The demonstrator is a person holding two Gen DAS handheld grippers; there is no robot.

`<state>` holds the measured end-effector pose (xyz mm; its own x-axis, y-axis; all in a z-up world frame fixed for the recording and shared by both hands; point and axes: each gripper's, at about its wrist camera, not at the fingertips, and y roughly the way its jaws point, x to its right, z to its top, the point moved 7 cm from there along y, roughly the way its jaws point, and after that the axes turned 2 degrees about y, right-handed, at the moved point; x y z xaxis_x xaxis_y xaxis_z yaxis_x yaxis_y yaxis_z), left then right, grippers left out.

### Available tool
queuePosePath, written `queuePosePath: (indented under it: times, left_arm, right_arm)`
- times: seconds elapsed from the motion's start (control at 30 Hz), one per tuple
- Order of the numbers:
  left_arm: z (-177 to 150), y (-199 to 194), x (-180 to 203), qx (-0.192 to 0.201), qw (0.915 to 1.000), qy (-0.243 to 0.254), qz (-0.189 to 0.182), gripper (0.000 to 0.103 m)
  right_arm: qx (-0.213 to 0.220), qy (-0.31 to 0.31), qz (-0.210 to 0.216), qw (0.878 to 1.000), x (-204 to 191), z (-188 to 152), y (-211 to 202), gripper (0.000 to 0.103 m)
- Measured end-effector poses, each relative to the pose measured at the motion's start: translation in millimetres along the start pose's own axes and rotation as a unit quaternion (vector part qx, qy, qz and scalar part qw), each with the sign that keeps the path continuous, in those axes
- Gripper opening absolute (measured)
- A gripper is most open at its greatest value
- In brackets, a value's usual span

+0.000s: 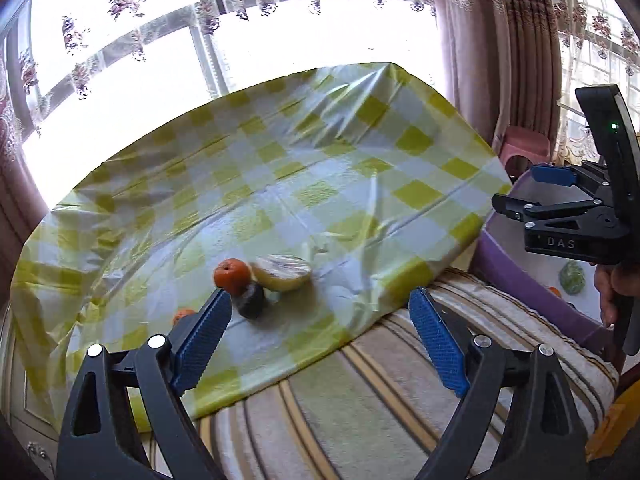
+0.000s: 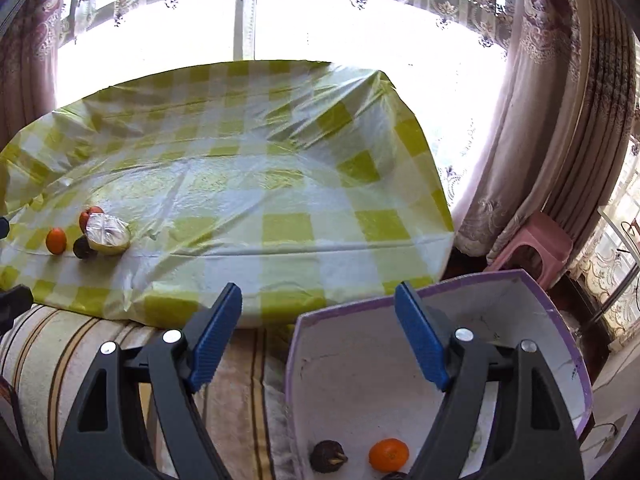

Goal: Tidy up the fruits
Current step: 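Move both open tools back to the remaining fruit on the tablecloth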

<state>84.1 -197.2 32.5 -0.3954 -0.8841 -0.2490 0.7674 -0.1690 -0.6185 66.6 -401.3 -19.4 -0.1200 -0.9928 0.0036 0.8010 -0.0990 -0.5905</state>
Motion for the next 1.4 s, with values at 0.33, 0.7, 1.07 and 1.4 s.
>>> queuePosePath:
  times: [0.33,0.7,1.07,1.4]
  left_arm:
    - [-30,25,-204,0.015,0.965,-0.061,0.255,0.088]
    - [-112,-14,-195,-0.021,0.9617,-0.245,0.121,0.08]
    - [-100,40,-161,-0.059,0.9673,-0.246,-0.019,0.068]
    - [-87,89,-159,-0.084,0.9496,-0.289,-0.086,0.063]
  right_arm:
    - [0.055,0.023,0.037,0.997,-80,74,50,0.08]
    - [-0.047,0.104,0.105,0.988,-106,-4,55,0.085]
    - [-0.06,-0.02,0.119,0.991,-164,-12,52,0.085]
    - [-0.084,0.002,0.174,0.981,-185,-1,71,0.085]
